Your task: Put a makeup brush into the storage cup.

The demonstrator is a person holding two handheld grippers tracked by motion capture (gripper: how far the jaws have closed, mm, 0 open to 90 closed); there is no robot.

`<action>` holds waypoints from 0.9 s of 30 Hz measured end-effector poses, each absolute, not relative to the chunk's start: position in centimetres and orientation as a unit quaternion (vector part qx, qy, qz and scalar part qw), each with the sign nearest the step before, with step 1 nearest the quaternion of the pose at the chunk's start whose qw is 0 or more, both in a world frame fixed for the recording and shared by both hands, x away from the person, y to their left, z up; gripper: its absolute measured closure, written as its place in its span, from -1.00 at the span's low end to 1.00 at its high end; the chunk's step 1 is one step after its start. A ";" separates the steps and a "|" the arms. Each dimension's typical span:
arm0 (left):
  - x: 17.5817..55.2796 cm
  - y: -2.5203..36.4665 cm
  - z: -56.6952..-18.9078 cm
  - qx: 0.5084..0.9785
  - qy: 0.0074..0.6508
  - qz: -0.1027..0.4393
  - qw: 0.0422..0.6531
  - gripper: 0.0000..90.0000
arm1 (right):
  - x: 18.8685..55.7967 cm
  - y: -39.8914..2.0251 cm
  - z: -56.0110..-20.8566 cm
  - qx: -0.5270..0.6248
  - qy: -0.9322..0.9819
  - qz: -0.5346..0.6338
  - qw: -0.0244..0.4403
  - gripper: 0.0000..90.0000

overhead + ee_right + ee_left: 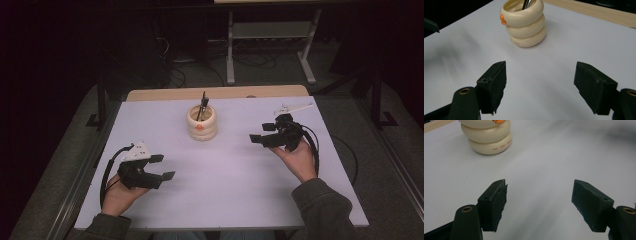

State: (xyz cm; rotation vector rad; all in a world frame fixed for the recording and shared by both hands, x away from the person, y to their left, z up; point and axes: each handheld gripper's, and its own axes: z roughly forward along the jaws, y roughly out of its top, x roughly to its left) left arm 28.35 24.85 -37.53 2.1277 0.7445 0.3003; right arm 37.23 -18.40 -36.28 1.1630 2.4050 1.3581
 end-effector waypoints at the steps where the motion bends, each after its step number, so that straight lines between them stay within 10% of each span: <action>1: 28.4 24.9 -37.5 0.848 0.298 0.120 0.421 -0.39 | 37.2 -18.5 -36.4 0.384 0.802 0.451 0.075 -0.44; 27: 28.2 25.3 -37.9 0.844 0.307 0.121 0.423 -0.43 | 34.2 -20.1 -38.3 0.391 0.798 0.450 0.090 -0.48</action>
